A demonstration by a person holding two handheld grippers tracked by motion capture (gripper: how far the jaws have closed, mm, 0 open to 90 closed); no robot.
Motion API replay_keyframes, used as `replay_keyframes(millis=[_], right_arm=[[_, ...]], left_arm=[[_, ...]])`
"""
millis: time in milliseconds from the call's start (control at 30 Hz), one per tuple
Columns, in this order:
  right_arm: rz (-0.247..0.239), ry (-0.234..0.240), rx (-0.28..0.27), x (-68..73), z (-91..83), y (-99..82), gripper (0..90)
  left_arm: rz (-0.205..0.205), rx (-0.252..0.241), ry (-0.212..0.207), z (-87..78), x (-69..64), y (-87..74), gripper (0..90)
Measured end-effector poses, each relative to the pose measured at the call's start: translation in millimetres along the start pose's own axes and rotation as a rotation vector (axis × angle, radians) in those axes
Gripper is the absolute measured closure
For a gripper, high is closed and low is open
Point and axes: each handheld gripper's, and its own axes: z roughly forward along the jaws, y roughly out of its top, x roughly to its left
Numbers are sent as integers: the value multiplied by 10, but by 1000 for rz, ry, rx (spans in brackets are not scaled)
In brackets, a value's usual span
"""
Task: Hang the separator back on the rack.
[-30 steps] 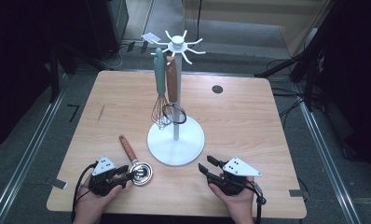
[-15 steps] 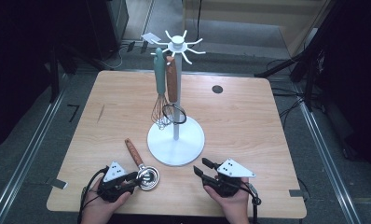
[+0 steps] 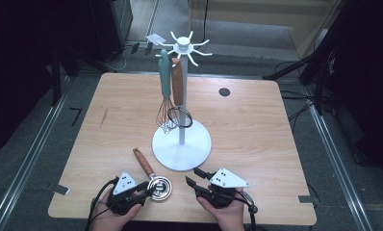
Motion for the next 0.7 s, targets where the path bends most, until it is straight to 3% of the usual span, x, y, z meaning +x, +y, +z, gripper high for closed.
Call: replay_keyframes(millis=[267,500,700], right_arm=[[18,45,24,125,81,-28,594],[18,41,62,132,128,-64,612],[36,37,103,121,141,-98,764]], left_arm=[[3,-15,-1,-1,-46,-2,683],[9,-18,-9,10,-90,20,690],[24,-21,-15,39,-172,27,685]])
